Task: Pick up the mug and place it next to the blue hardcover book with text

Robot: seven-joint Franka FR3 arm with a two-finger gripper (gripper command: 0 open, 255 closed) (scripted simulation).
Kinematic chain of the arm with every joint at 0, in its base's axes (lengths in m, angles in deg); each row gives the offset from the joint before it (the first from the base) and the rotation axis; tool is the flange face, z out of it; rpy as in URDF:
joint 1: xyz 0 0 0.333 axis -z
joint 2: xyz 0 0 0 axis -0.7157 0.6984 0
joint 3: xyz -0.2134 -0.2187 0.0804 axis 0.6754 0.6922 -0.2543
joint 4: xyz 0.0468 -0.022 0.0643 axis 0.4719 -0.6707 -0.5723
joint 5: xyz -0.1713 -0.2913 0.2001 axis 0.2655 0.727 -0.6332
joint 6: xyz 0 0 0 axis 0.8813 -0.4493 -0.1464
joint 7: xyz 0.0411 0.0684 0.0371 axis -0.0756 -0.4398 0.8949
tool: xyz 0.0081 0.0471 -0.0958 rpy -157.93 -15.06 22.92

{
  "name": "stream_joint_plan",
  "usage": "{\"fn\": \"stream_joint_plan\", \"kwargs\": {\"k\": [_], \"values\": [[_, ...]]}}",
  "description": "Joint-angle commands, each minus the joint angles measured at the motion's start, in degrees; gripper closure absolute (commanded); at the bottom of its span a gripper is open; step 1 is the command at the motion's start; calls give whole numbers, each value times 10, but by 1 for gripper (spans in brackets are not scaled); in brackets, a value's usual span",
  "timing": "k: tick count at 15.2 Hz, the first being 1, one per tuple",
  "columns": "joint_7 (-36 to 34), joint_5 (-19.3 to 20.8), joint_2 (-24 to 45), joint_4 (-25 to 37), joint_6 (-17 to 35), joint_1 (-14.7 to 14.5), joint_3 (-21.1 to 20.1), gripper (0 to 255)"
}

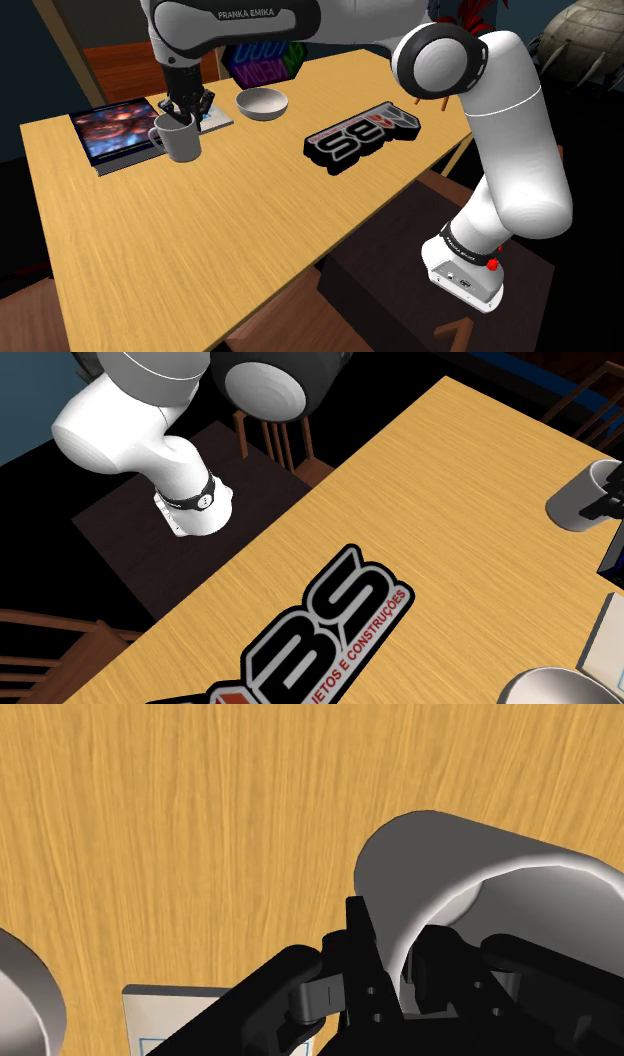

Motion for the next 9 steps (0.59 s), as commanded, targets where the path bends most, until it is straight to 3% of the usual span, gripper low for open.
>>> {"fn": "stream_joint_plan", "kwargs": {"k": [1, 9], "values": [[-2, 1, 0, -16, 16, 1, 0, 255], [-5, 4, 9, -67, 75, 7, 3, 255]]}}
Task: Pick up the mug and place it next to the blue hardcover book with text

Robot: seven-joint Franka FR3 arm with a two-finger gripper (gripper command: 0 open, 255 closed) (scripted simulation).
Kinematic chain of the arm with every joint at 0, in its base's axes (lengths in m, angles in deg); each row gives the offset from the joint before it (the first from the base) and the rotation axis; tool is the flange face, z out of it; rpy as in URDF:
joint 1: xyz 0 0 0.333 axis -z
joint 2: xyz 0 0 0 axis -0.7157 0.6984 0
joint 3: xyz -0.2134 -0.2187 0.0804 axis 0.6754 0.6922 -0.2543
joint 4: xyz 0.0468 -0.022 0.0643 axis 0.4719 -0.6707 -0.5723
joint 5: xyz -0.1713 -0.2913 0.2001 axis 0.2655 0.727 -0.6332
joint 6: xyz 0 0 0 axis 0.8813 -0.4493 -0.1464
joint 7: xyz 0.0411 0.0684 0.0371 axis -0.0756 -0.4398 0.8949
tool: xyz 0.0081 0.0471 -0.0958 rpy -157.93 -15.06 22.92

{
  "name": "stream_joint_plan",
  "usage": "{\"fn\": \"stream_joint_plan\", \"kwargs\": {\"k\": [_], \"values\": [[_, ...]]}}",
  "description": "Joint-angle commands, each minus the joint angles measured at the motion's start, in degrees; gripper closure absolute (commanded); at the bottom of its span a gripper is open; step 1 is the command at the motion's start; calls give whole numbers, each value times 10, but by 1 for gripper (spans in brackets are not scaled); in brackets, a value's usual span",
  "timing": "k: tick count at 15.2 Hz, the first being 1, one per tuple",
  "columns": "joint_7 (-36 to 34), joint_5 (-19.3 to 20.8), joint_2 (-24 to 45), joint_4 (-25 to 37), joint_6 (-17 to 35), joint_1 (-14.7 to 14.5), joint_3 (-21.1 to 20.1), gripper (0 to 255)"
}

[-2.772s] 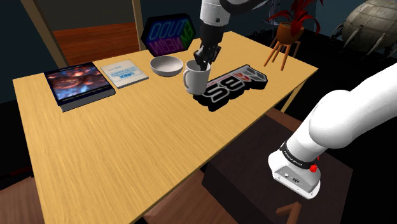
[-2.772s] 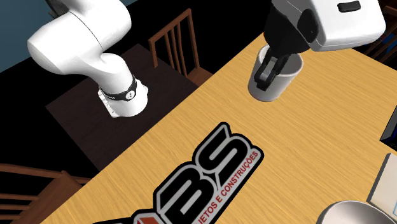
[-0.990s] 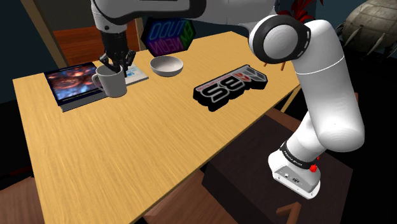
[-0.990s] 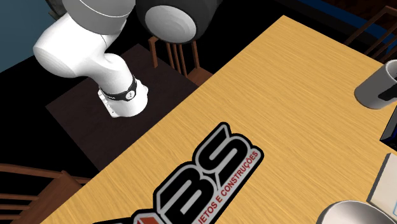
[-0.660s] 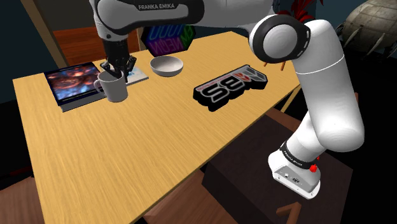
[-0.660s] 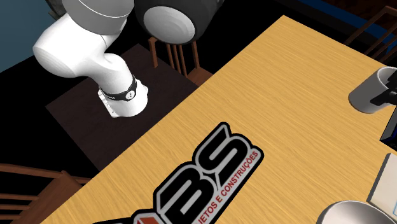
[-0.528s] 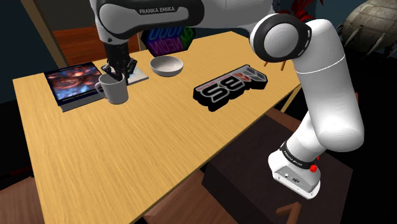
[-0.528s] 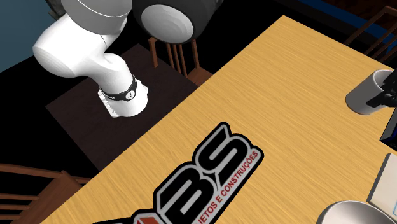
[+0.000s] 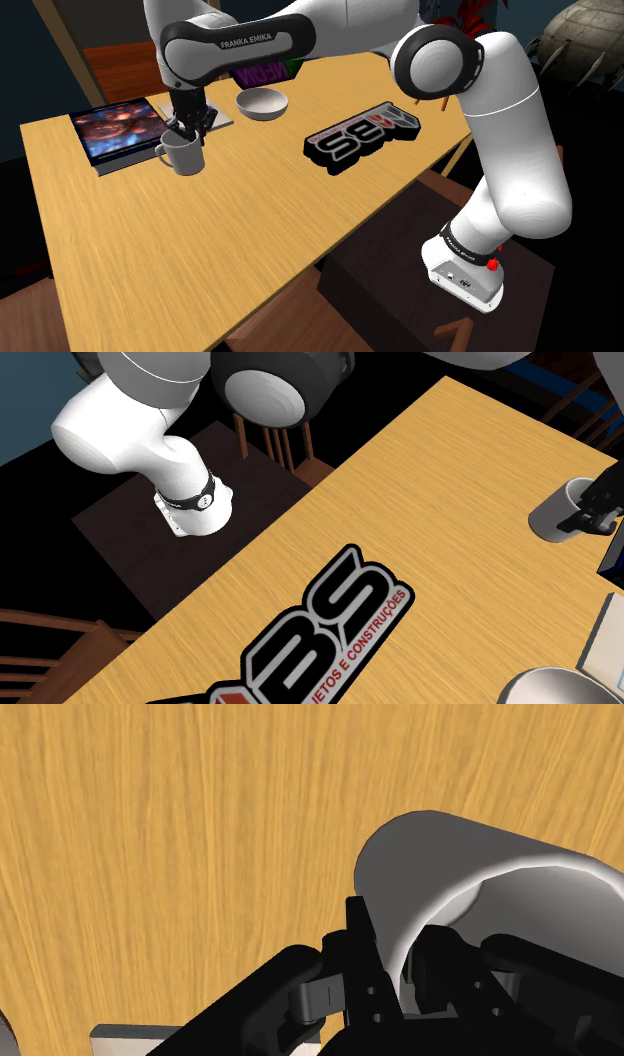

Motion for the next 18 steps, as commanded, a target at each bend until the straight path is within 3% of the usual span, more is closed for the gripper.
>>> {"fn": "stream_joint_plan", "kwargs": {"k": [1, 8, 9, 14, 18], "values": [[-1, 1, 1, -8, 9, 0, 0, 255], [-1, 1, 1, -7, 9, 0, 0, 255], [-1, 1, 1, -7, 9, 0, 0, 0], [-1, 1, 1, -7, 9, 0, 0, 0], [4, -4, -12, 45, -55, -4, -3, 0]]}}
